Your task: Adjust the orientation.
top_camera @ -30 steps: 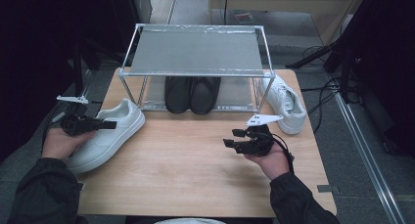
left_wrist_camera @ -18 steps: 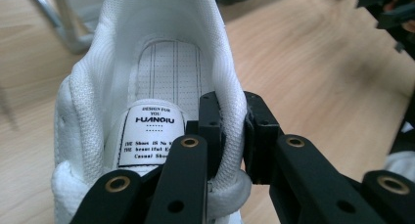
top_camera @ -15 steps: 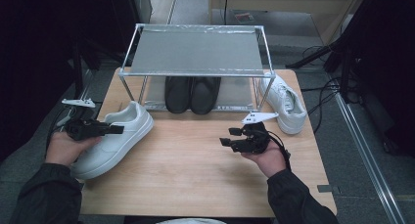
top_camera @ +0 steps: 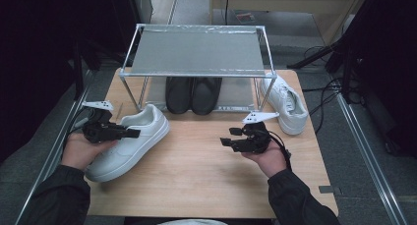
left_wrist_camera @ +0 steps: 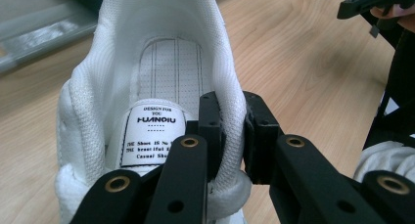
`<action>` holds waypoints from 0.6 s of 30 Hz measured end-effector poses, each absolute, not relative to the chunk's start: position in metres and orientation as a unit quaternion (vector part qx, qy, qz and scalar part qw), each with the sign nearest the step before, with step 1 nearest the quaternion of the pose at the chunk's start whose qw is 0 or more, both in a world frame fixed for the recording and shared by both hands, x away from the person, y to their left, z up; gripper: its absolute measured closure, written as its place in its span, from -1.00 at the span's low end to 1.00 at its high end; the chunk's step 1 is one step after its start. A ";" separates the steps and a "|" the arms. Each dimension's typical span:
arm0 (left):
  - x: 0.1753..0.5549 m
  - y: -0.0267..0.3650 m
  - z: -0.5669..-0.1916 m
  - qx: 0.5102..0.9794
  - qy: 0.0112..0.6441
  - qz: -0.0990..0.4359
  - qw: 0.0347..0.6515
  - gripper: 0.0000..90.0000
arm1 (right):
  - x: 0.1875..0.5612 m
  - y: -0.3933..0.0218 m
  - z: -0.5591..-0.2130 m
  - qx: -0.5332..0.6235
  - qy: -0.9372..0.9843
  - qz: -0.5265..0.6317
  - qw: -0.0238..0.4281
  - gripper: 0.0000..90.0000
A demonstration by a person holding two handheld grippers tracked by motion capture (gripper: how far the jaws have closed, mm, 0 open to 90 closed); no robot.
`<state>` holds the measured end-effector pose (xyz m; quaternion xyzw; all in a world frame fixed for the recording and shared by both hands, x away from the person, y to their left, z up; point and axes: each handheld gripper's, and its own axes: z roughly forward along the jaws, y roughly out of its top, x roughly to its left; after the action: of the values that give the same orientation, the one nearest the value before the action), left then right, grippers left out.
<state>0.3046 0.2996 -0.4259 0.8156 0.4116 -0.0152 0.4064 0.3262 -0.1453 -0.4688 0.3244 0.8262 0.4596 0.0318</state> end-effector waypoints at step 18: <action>0.319 0.240 -0.428 0.846 0.350 -0.038 0.400 0.80 | 0.319 -0.157 -0.470 0.341 0.820 0.459 0.041 -0.02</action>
<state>0.3191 0.2400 -0.4283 0.8462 0.3504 -0.0381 0.3996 0.3187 -0.1572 -0.4699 0.3406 0.8198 0.4586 0.0409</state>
